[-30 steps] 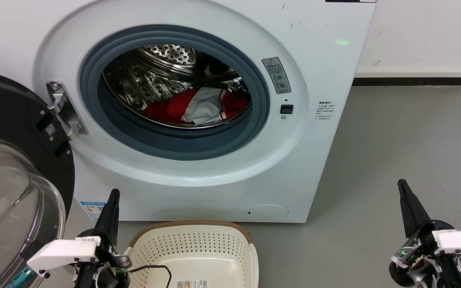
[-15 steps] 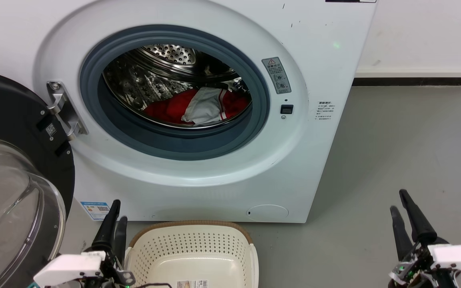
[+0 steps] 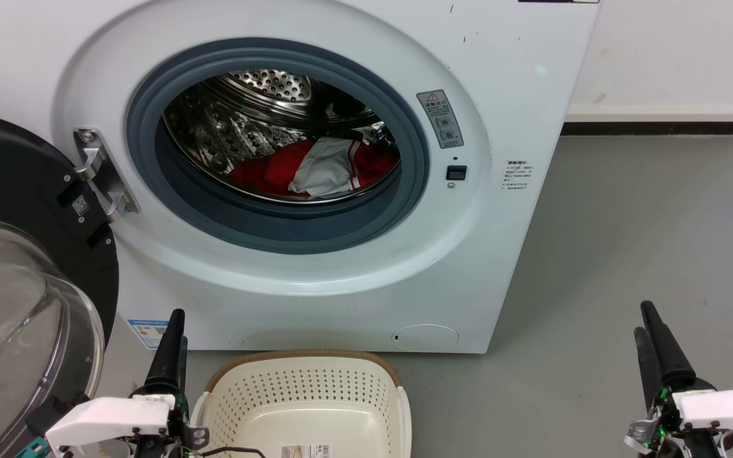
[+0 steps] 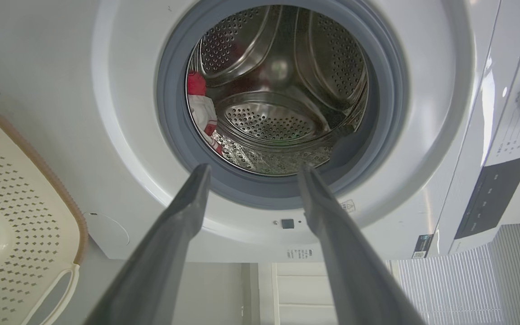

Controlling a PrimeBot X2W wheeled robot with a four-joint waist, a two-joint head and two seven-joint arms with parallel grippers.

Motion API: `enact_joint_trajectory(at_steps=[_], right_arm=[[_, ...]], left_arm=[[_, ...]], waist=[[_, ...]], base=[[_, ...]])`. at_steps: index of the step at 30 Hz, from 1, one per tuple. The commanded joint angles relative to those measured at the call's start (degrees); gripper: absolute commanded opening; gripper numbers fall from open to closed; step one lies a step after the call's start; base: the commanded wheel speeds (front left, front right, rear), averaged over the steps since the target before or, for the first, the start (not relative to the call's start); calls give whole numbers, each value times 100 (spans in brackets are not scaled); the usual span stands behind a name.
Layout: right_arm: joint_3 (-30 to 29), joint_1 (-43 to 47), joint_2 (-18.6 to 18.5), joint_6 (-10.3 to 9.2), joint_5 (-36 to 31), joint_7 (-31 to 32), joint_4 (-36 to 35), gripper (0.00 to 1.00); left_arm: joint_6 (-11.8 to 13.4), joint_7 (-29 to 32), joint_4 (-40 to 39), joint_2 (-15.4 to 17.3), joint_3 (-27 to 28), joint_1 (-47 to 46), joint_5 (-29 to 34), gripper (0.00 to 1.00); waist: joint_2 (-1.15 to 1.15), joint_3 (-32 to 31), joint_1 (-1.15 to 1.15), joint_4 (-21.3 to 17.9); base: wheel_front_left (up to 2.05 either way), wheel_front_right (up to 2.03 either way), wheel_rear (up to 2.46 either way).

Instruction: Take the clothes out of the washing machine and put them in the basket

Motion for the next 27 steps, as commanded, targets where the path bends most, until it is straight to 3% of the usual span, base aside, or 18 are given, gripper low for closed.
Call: enact_joint_trajectory(at_steps=[1,27], right_arm=[[5,-53,-6,0,-224,-52,-176,100],[279,248,-7,1,-3472,-641,-1010,100]], left_arm=[[29,-59,-166,15,-11,-48,203,100],[722,-647,-788,22,-514,177,3043,100]], waist=[[0,2,0,0],[0,36,0,-1]], base=[[0,0,0],[0,0,0]])
